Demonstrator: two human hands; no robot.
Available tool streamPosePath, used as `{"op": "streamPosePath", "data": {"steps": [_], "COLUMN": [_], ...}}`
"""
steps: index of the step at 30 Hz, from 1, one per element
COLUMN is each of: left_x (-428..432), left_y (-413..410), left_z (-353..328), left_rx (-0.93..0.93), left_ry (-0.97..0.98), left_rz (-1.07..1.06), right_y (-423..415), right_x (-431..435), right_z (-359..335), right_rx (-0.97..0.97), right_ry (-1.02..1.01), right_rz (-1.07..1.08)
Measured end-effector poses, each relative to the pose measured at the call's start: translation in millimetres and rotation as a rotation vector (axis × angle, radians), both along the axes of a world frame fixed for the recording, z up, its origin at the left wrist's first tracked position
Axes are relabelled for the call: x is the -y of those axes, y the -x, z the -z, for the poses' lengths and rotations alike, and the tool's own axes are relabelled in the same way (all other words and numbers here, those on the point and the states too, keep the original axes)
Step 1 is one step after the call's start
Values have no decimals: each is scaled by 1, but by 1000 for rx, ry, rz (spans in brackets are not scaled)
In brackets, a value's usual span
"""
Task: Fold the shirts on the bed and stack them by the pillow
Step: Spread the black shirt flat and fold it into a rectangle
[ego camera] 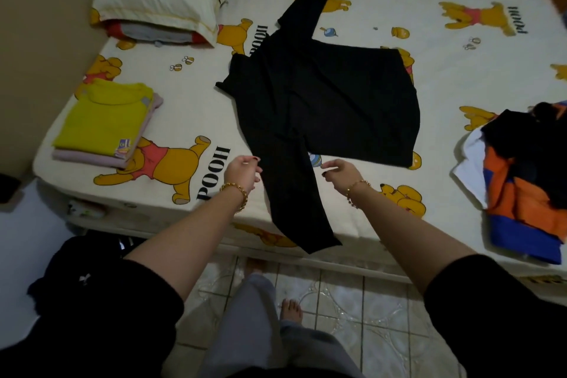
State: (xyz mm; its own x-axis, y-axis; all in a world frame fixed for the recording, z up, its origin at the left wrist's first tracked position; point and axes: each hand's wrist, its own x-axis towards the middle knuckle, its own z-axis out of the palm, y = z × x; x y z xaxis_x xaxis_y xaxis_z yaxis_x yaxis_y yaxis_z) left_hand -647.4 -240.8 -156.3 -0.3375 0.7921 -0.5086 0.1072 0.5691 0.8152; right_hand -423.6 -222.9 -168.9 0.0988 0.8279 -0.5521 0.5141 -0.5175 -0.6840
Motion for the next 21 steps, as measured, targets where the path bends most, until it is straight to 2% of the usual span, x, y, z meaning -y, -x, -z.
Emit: {"op": "streamPosePath", "data": {"steps": [5, 8, 15, 21], "left_x": [-66, -114, -211, -265], "left_y": [32, 59, 106, 120], "left_z": [-12, -9, 8, 52], "left_rx": [-102, -155, -213, -260], "left_ry": [-113, -129, -100, -24], "left_rz": [-63, -42, -12, -44], "right_y": [38, 62, 109, 126], "right_x": [-78, -130, -237, -318], "right_z": [-18, -23, -19, 14], "right_rx": [-73, -41, -28, 14], "right_ry": [-121, -158, -167, -201], "right_rz": [-74, -109, -144, -217]}}
